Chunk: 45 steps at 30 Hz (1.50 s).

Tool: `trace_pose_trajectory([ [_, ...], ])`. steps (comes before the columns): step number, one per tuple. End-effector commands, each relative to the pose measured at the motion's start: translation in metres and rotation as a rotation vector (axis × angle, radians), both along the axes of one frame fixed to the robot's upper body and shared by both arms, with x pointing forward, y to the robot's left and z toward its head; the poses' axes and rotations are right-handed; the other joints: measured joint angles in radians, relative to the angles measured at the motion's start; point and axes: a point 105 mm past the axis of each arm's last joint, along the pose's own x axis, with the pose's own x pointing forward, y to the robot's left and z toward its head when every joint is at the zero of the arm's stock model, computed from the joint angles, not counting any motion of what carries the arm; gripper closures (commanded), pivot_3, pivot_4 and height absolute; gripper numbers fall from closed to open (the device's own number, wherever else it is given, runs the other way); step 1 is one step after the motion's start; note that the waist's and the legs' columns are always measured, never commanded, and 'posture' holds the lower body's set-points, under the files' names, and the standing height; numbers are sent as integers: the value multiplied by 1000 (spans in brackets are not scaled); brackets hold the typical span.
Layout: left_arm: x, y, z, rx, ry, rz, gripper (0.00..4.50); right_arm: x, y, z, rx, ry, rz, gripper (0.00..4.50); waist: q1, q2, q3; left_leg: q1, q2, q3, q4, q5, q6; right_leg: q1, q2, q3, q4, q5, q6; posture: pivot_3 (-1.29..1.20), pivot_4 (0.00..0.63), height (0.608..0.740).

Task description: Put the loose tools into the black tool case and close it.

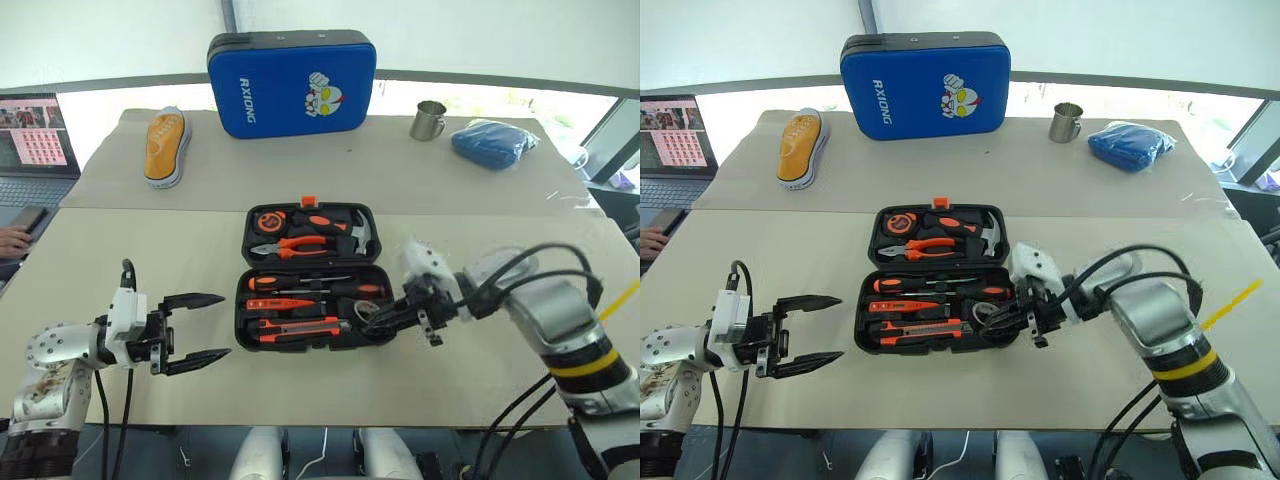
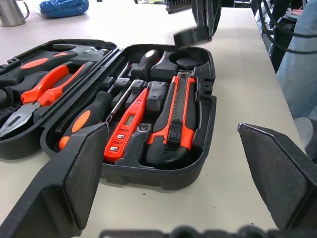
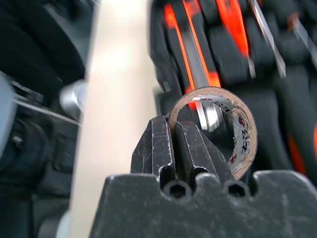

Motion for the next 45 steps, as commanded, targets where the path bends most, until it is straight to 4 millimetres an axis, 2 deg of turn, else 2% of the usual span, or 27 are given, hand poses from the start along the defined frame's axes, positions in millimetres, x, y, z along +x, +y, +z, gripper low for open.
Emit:
trace_pose_trajectory([
  [1, 0, 0, 5, -5, -29, 8, 0, 12, -6, 1, -39, -82, -51, 4459, 0, 0, 0, 0, 0, 0, 0, 0, 0, 0, 0, 0, 0, 0, 0, 0, 150, 740],
  [10, 3, 1, 6, 0, -24, 16, 0, 6, -8, -18, -120, -37, -28, 4459, 1, -1, -1, 1, 0, 0, 0, 0, 0, 1, 1, 0, 0, 0, 0, 0, 150, 740],
  [12, 5, 4, 6, -1, -14, 39, 0, 1, -7, -17, -125, -20, -2, 3729, 1, -1, -1, 2, 0, 0, 0, 0, 0, 2, 1, 0, 0, 0, 0, 0, 150, 740],
  [16, 17, 13, 10, -92, 155, 190, 0, -4, 2, 1, -16, -67, 76, 2469, 1, -2, -1, 1, 0, -1, 0, 0, 0, 1, 1, 0, 0, 0, 0, 0, 150, 740],
  [17, 19, 15, 8, -76, 172, 220, 0, -3, 3, 5, 13, -83, 75, 2030, 1, -2, -1, 1, 1, -1, 0, 0, 0, 1, 1, 0, 0, 0, 0, 0, 150, 740],
  [19, 25, 22, -1, -4, 182, 307, 0, 2, 2, 15, 81, -116, 52, 1497, 0, -2, 0, 1, 1, -1, 0, 0, 0, 1, 1, 0, 0, 0, 0, 0, 150, 740],
  [23, 32, 31, 1, -53, 207, 391, 0, 6, -15, 37, 216, -115, -13, 1497, 0, -3, 0, 1, 0, -1, 0, 0, 0, 1, 1, 0, 1, 0, 0, 0, 150, 740],
  [25, 44, 35, 3, -80, 188, 467, 521, 16, -28, 42, 265, -140, -88, 1423, 3, -3, 0, 1, 1, -1, 0, 0, 0, 1, 1, 0, 1, 0, 0, 0, 150, 740],
  [26, 53, 36, 1, -76, 183, 516, 708, 31, -38, 42, 279, -185, -179, 1706, 6, -3, 0, 2, 1, -1, 0, 0, 0, 1, 0, 0, 1, 0, 0, 0, 150, 740],
  [27, 59, 37, -1, -68, 180, 546, 1082, 41, -45, 41, 286, -215, -242, 1928, 9, -4, 0, 2, 0, -1, 0, 0, 0, 2, 0, 0, 0, 0, 0, 0, 150, 740],
  [30, 71, 21, -8, -43, 208, 557, 2233, 67, -57, 28, 235, -362, -331, 2815, 8, -5, 0, 4, 0, -1, 0, 0, 0, 4, 1, 0, 1, 1, 0, 0, 150, 740],
  [34, 89, 4, -10, -40, 210, 581, 3565, 93, -57, 17, 204, -475, -421, 4098, 3, -6, 0, 2, 0, 1, 0, 1, -1, 1, 1, 1, 1, 1, 0, 0, 150, 740],
  [35, 94, 0, -13, -23, 209, 586, 4070, 98, -55, 13, 190, -494, -430, 4485, 1, -6, 0, 1, 0, 1, 0, 1, -1, 0, 1, 1, 2, 1, 0, 0, 150, 740],
  [36, 99, -3, -15, -13, 215, 594, 4373, 103, -53, 9, 180, -502, -441, 4500, -2, -6, 0, 1, 0, 1, 0, 1, -1, -1, 1, 1, 3, 1, -1, 0, 150, 740],
  [42, 107, -21, -25, 46, 240, 535, 4457, 107, -34, -3, 191, -466, -398, 4500, -4, -6, 0, 2, -1, 2, -1, 1, -2, -2, 1, 2, 8, 1, -1, 0, 150, 740],
  [45, 104, -36, -27, 55, 242, 445, 4457, 96, -23, -11, 194, -404, -329, 4500, -2, -6, 0, 2, -1, 2, 0, 1, -2, -2, 0, 2, 9, 1, -1, 0, 150, 740],
])
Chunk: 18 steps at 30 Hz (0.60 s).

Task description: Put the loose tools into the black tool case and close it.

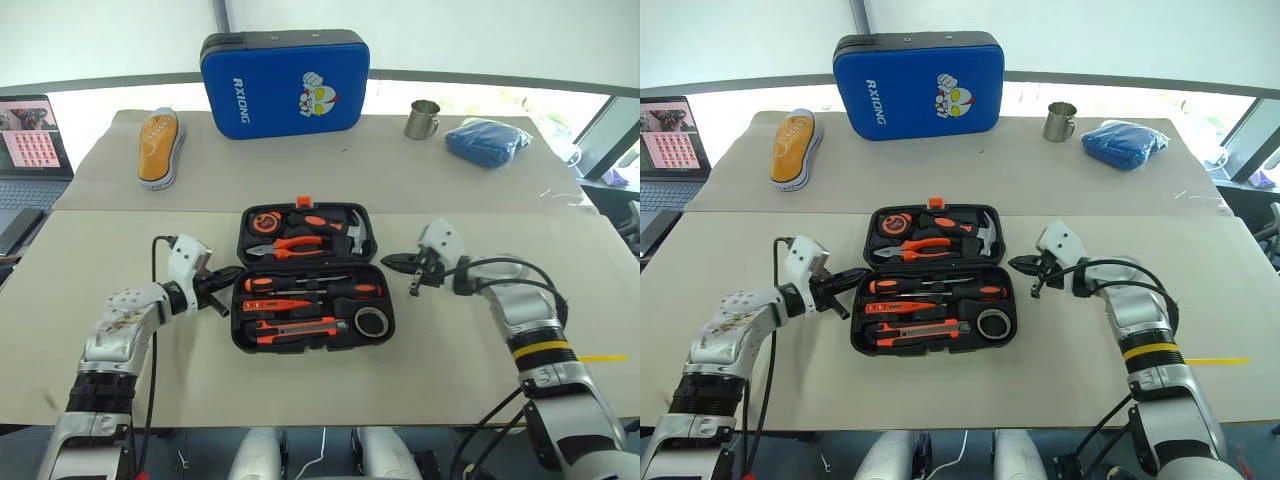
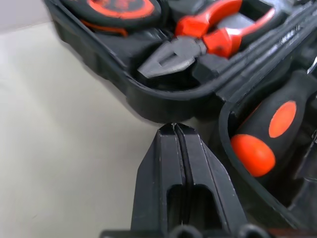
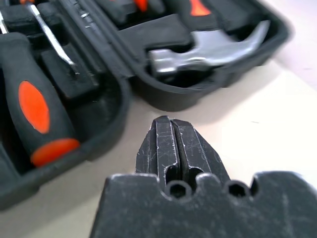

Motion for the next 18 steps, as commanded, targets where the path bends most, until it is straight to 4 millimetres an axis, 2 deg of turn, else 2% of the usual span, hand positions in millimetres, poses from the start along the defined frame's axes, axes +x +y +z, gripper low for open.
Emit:
trace_pose_trajectory([
  [1, -4, -21, 4, 6, -13, -139, 4457, -15, 13, 5, 2, 22, 117, 4500, 4, 0, 0, 0, 0, 0, 0, 0, 0, 0, 0, 0, 0, 0, 0, 0, 150, 740],
  [4, -11, -28, 3, 13, -6, -222, 4457, -29, 16, 4, -1, 85, 156, 4500, 7, 0, 0, 0, -1, 0, 0, 0, 0, 1, 0, -1, 0, 0, 0, 0, 150, 740],
  [8, -19, -27, 1, 20, 24, -258, 4457, -47, 13, 7, -2, 137, 155, 4500, 6, 0, 0, -1, 0, -1, 0, 0, 0, 1, 0, -1, 0, 0, 0, 0, 150, 740],
  [13, -31, -25, -5, 23, 65, -271, 4457, -69, 5, 0, -5, 192, 113, 4500, 6, 0, 0, -1, 0, -1, 0, 0, 1, 1, 0, -1, -1, 0, 0, 0, 150, 740],
  [18, -33, -15, -3, -12, 89, -213, 4457, -71, -11, -1, -7, 149, 28, 4500, 5, 0, 0, 0, -1, -1, 0, 0, 1, 1, 0, -1, -4, 0, 0, 0, 150, 740],
])
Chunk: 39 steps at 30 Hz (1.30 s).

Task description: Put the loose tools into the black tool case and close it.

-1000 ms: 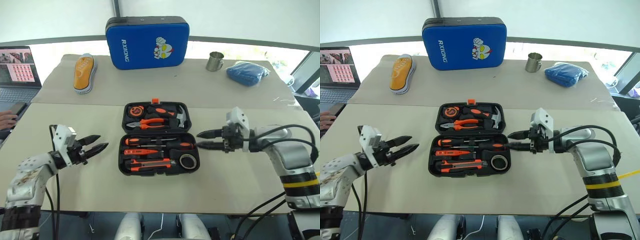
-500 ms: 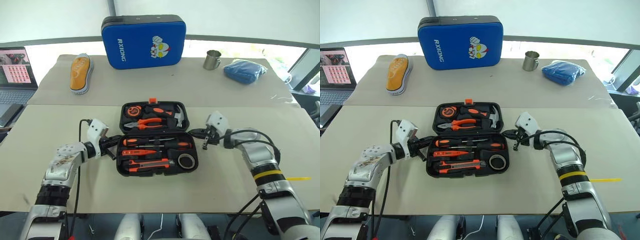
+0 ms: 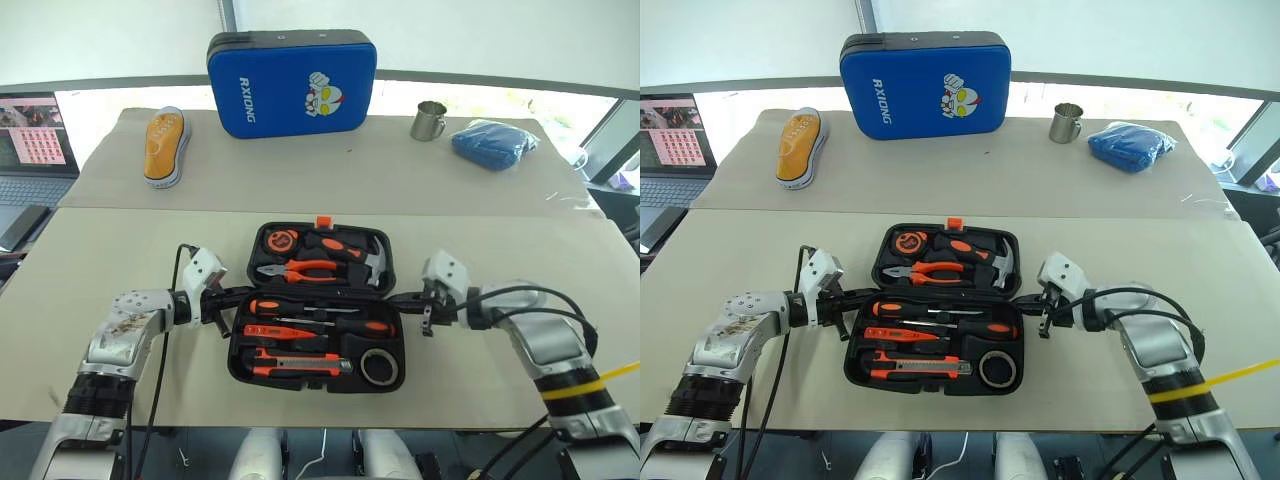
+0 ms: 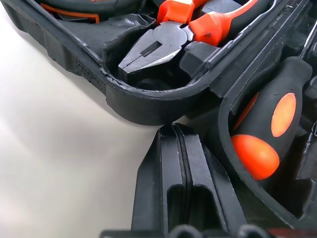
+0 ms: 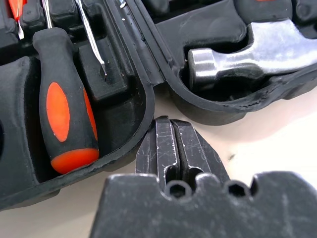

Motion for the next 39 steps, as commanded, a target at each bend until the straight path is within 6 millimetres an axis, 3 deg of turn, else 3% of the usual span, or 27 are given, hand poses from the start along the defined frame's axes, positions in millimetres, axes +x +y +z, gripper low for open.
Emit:
trace_pose_trajectory([
  [1, -6, 6, 2, -51, 86, 40, 4457, 4, -11, 15, -9, -90, -47, 4500, -1, 0, 0, 0, 0, 0, 0, 0, 0, 0, 0, 0, -1, 0, 0, 0, 150, 740],
  [2, -9, 12, 1, -33, 130, 64, 4457, 9, -18, 18, -36, -132, -86, 4500, -2, 0, 0, 0, 0, 0, 0, 0, 0, 0, 0, 0, -1, 0, 0, 0, 150, 740],
  [5, -10, 40, 8, 89, 151, 126, 3802, 4, -31, 37, 7, -58, -128, 3732, -4, 0, 0, 0, 0, 0, 0, 0, 0, -1, 0, 0, 0, 0, 0, 0, 150, 740],
  [8, -14, 51, 23, 90, 234, 155, 2757, 4, -32, 56, 35, -38, -152, 2782, -11, 0, 0, 2, 1, 0, 0, 0, 0, 0, 2, 1, 1, 0, 0, 0, 150, 740],
  [12, -14, 43, 54, 50, 328, 165, 1274, 8, -31, 67, -32, 152, -293, 1321, -11, -1, 1, 2, 2, -1, 0, 1, 0, -1, 3, 1, 3, -1, -1, 0, 150, 740],
  [14, -4, 34, 60, 33, 347, 204, 598, 17, -23, 74, 9, 224, -357, 692, -7, -1, 1, 1, 2, -1, 1, 1, 0, -1, 3, 1, 4, -1, -1, 0, 150, 740],
  [15, 1, 32, 61, 33, 350, 232, 592, 21, -20, 76, 20, 248, -376, 217, -5, -1, 1, 1, 1, -1, 1, 1, 0, -1, 3, 1, 3, -1, -1, 0, 150, 740],
  [16, 6, 29, 62, 29, 348, 253, 592, 24, -17, 77, 22, 264, -395, 50, -3, -1, 1, 1, 1, -2, 2, 1, 0, -1, 3, 1, 4, -1, -1, 0, 150, 740],
  [20, 22, 15, 65, 3, 334, 316, 592, 39, -9, 73, 24, 327, -469, 50, -2, -1, 1, -2, 0, -2, 2, 1, 0, -2, 1, 0, 4, 0, -1, 0, 150, 740],
  [27, 33, 6, 51, -4, 320, 390, 592, 53, -8, 53, -24, 353, -562, 50, -5, -1, 1, -5, 0, -2, 2, 1, 0, -5, 0, 0, 8, 0, -1, 0, 150, 740],
  [31, 36, 2, 46, -18, 318, 422, 592, 57, -2, 50, 11, 404, -579, 1041, -5, -1, 1, -5, -1, -2, 2, 1, 0, -5, 0, 0, 8, 0, -1, 0, 150, 740],
  [35, 39, 4, 44, -25, 307, 457, 592, 59, -3, 42, 1, 455, -620, 2562, -7, -1, 1, -4, -1, -2, 2, 1, 0, -4, 0, 0, 8, 0, -1, 0, 150, 740],
  [39, 44, 6, 44, -39, 285, 490, 2178, 55, -8, 30, -38, 516, -652, 3912, -6, -2, 1, 0, -1, -2, 2, 2, -1, -1, 0, 0, 5, 0, -1, 0, 150, 740],
])
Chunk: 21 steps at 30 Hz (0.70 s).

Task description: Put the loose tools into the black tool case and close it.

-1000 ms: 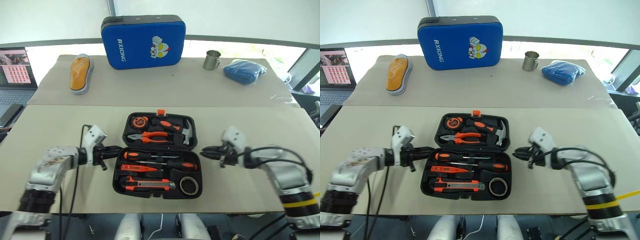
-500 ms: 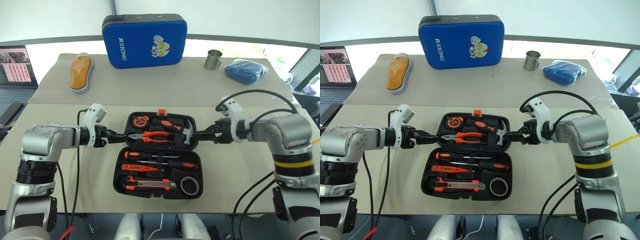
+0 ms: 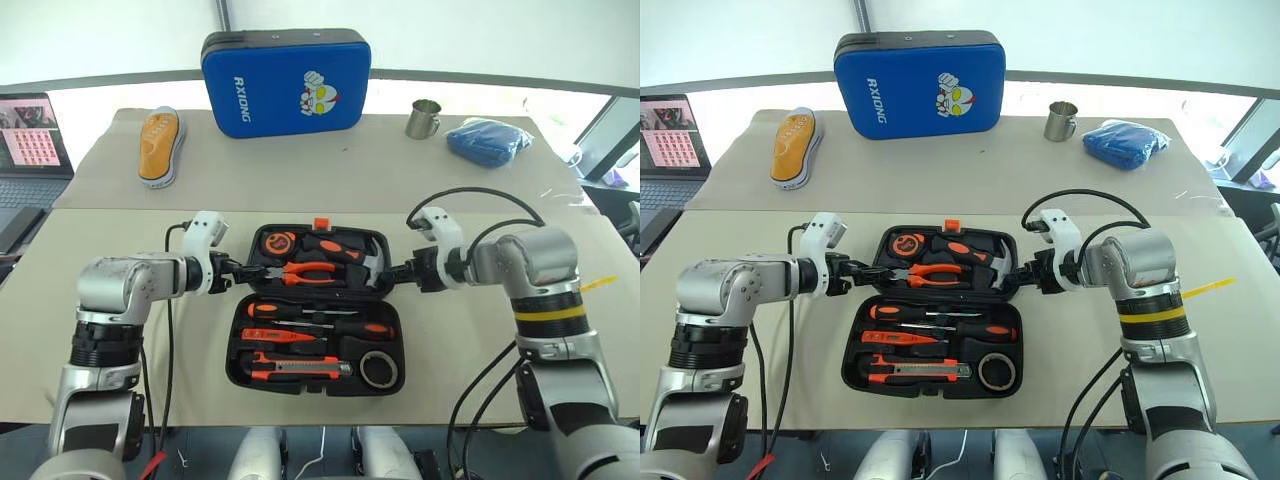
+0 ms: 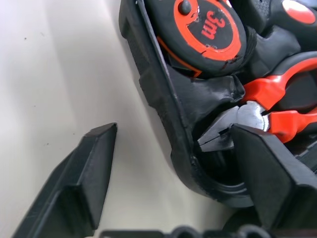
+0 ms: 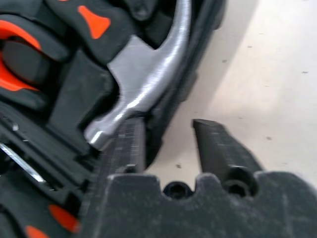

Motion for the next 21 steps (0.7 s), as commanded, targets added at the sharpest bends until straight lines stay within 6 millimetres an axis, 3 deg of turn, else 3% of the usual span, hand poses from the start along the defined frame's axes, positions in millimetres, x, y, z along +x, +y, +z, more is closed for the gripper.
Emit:
trace_pose_trajectory([
  [1, 6, 10, 6, 6, -40, 65, 2675, 0, -15, -7, -64, 27, -62, 4302, 0, -1, -1, 1, 0, 0, 0, 0, 0, 1, 0, 0, 0, 0, 0, 0, 150, 740],
  [2, 7, 10, 7, -5, -41, 67, 3026, 0, -16, -8, -68, 30, -64, 4490, 2, -3, -2, 1, 0, 0, 0, 1, 0, 1, 0, 0, 0, 0, 0, 0, 150, 740],
  [5, 5, 8, 10, -28, -41, 63, 4136, -1, -16, -8, -55, 41, -72, 4500, 3, -3, -2, 3, 0, -1, 0, 2, 0, 3, 0, 0, 0, 0, 0, 0, 150, 740],
  [7, 3, 7, 12, -49, -59, 43, 4472, 2, -13, -3, -15, 9, -79, 4500, 2, -4, -3, 3, 0, -1, 0, 2, 0, 3, 0, 0, 0, 0, 0, 0, 150, 740],
  [9, 2, 10, 13, -42, -89, 37, 4472, 6, -2, 10, 90, -58, -54, 4500, 1, -4, -3, 3, 0, -1, 0, 2, 0, 3, 0, 0, 0, 0, 0, 0, 150, 740],
  [12, 1, 9, 31, -4, -306, -56, 4472, 13, 0, 35, 181, -224, -39, 4500, -5, -3, -2, 2, 0, -1, 0, 2, -1, 0, 0, 1, 1, 1, -1, 0, 150, 740],
  [17, 1, 28, 33, 98, -565, -41, 4472, 3, -10, 53, 52, -596, 97, 4500, 1, -3, -1, -3, 0, -1, -3, 3, -2, -4, 0, 0, 0, 1, -2, 0, 150, 740],
  [21, -22, 31, 25, 208, -846, -119, 4472, -10, -20, 51, -67, -802, 147, 4500, 3, -3, -1, -4, 0, 1, -4, 3, -2, -4, -1, 0, -3, 1, -1, 0, 150, 740],
])
